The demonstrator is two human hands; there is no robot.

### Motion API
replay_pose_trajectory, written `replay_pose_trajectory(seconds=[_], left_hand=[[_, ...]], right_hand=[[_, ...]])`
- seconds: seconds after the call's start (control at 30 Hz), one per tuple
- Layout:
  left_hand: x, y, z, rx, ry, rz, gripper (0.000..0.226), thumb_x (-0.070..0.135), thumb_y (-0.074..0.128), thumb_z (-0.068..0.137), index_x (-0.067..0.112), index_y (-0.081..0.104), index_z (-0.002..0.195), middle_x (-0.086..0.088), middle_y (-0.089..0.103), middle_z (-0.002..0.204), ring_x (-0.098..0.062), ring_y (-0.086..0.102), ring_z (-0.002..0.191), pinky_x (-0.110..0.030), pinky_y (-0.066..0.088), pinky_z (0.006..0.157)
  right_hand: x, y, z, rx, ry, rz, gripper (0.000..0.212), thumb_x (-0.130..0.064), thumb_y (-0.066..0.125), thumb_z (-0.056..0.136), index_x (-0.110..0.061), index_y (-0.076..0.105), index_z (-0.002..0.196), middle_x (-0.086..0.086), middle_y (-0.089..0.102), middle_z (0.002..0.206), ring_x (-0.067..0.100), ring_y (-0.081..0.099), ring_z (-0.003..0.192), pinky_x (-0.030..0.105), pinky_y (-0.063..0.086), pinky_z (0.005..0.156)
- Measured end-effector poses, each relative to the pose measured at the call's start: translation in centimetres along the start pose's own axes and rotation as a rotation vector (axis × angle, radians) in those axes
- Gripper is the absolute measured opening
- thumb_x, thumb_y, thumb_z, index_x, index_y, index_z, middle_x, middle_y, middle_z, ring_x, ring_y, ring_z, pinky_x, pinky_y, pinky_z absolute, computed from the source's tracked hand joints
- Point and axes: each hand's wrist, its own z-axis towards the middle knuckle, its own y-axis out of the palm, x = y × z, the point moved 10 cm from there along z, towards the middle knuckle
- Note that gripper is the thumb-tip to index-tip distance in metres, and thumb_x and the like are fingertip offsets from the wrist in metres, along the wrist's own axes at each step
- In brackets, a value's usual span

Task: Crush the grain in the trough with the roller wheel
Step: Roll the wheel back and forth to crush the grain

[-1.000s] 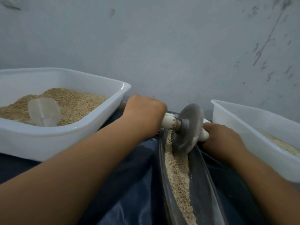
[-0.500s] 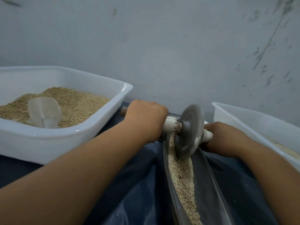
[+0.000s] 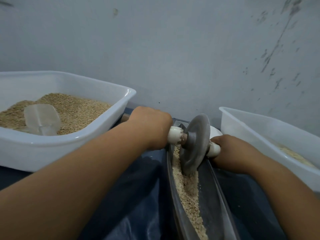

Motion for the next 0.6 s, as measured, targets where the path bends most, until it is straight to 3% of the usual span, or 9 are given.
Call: replay_pose_trajectory(seconds=[0.07, 0.17, 0.37, 0.47, 0.6], left_hand=[[0.1, -0.4, 0.1, 0.071, -0.015, 0.019, 0.029, 0.033, 0.071, 0.077, 0.03, 0.043, 0.084, 0.007, 0.035, 0.065, -0.019, 0.044, 0.07, -0.031, 0.036, 0.066], [-0.4, -0.5, 0.2, 0.129, -0.049, 0.027, 0.029, 0.028, 0.068, 0.078, 0.031, 0.04, 0.084, 0.007, 0.031, 0.064, -0.018, 0.042, 0.069, -0.032, 0.035, 0.066], [-0.9, 0.8, 0.4, 0.012, -0.037, -0.05, 0.024, 0.031, 0.069, 0.079, 0.03, 0.046, 0.087, 0.007, 0.042, 0.07, -0.018, 0.05, 0.073, -0.034, 0.042, 0.069], [-0.7, 1.2, 0.2, -0.1, 0.001, -0.076, 0.024, 0.035, 0.073, 0.077, 0.03, 0.055, 0.092, 0.006, 0.055, 0.079, -0.018, 0.058, 0.079, -0.035, 0.051, 0.076], [0.0, 0.5, 0.0, -0.058, 0.033, -0.027, 0.027, 0.038, 0.073, 0.074, 0.032, 0.051, 0.088, 0.008, 0.046, 0.069, -0.018, 0.05, 0.07, -0.031, 0.042, 0.066]], right_hand=[[-0.4, -0.4, 1.2, -0.045, -0.028, 0.009, 0.018, -0.028, 0.073, 0.068, -0.036, 0.057, 0.069, -0.01, 0.064, 0.076, 0.011, 0.061, 0.076, 0.034, 0.053, 0.076], [-1.1, -0.9, 2.6, -0.105, -0.052, 0.012, 0.02, -0.024, 0.077, 0.066, -0.035, 0.06, 0.07, -0.009, 0.065, 0.077, 0.012, 0.062, 0.075, 0.034, 0.054, 0.075], [-1.5, -1.3, 1.9, -0.049, -0.044, -0.047, 0.018, -0.029, 0.074, 0.066, -0.034, 0.056, 0.068, -0.01, 0.063, 0.074, 0.011, 0.061, 0.073, 0.031, 0.052, 0.07], [-1.1, -1.2, -0.4, 0.056, -0.015, -0.103, 0.012, -0.038, 0.063, 0.062, -0.035, 0.054, 0.069, -0.011, 0.061, 0.072, 0.011, 0.059, 0.072, 0.027, 0.045, 0.059], [-0.4, 0.0, -1.6, -0.017, -0.005, -0.002, 0.013, -0.037, 0.062, 0.059, -0.043, 0.058, 0.069, -0.01, 0.063, 0.068, 0.008, 0.06, 0.067, 0.027, 0.046, 0.058]])
